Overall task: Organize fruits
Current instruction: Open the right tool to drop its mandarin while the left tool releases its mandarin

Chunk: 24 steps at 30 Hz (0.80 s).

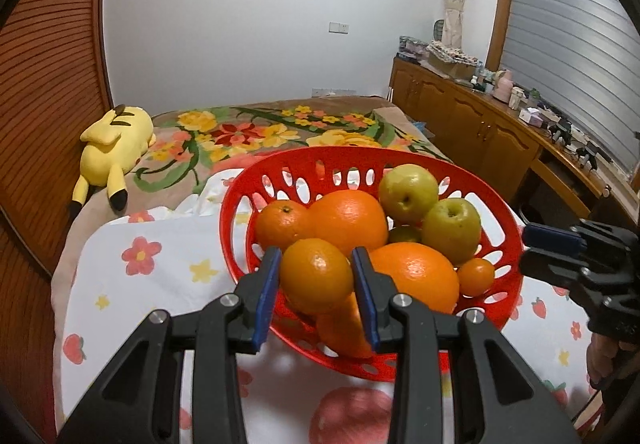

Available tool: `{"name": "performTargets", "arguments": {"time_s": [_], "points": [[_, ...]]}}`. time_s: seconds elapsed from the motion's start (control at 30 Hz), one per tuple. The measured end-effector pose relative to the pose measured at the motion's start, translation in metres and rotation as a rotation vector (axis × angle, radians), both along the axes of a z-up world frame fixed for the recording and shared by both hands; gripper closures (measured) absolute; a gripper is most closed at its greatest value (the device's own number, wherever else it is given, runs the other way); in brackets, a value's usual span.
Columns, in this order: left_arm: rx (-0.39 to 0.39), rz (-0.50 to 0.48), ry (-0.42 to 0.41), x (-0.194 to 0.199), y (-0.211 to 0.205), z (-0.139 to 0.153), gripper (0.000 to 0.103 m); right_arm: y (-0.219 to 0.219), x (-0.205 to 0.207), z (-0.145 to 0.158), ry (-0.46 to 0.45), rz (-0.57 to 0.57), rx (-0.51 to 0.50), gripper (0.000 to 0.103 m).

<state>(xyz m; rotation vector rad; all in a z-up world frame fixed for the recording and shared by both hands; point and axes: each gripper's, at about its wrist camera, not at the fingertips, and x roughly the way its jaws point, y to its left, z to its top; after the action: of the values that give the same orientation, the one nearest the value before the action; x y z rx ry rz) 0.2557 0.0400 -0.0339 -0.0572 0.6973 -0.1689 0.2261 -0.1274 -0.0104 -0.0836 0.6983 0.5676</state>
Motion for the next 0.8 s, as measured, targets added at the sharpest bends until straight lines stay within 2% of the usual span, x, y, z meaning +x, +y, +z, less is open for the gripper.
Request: {"name": "performTargets", "arguments": {"time_s": [0.13, 0.37, 0.8], "points": [[0.002, 0.005, -0.008, 0.0, -0.001, 0.001, 0.064, 0.0, -0.003, 0.0, 0.0, 0.003, 0.013, 0.069], [0.032, -0.005, -0.023, -0.007, -0.01, 0.002, 0.063, 0.0, -0.013, -0.001, -0.001, 0.007, 0.023, 0.068], [0.028, -0.007, -0.114, -0.06, -0.019, 0.017, 0.051, -0.008, -0.037, -0.004, -0.043, -0.054, 0.032, 0.062]]}}
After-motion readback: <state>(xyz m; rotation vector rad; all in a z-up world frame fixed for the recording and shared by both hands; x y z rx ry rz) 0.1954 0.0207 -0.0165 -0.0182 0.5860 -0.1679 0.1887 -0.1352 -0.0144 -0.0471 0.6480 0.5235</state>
